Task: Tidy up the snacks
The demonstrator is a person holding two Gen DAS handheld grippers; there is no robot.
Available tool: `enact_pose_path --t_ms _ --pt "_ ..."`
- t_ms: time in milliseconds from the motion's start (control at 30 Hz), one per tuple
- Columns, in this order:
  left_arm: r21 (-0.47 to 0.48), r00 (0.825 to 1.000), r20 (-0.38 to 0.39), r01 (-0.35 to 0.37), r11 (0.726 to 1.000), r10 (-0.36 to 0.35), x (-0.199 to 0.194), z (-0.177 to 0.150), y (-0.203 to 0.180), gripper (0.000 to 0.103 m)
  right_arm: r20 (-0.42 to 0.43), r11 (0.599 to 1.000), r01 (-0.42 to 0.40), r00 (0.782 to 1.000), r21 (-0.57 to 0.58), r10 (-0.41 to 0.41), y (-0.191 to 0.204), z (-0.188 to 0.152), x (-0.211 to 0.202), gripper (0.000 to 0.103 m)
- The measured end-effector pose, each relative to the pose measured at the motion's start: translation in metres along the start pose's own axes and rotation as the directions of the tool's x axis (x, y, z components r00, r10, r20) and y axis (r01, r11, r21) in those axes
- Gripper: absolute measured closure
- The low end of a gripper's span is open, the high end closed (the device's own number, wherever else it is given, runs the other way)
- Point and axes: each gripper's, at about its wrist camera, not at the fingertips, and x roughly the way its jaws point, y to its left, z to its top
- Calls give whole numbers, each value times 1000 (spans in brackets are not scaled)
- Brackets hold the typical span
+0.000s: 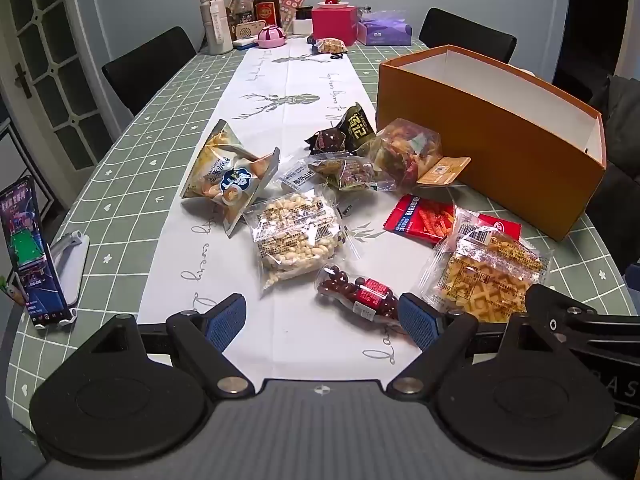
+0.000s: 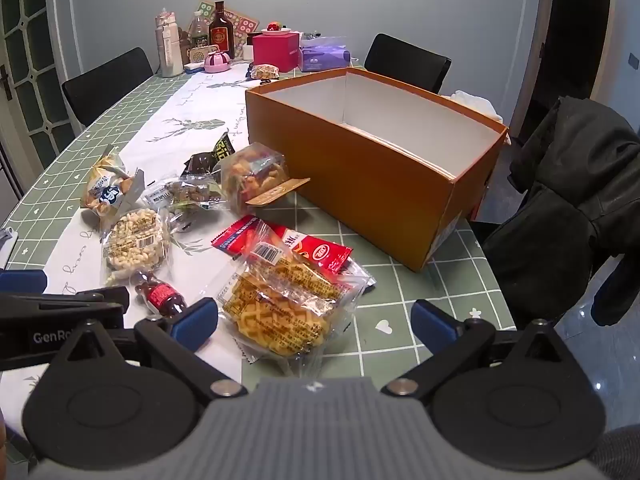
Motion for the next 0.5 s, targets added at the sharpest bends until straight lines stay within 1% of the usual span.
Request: enact_pose_path --t_ms 500 --pt "0 1000 -1 0 1000 0 0 0 0 3 -2 1000 -1 1000 -1 1 1 -1 0 3"
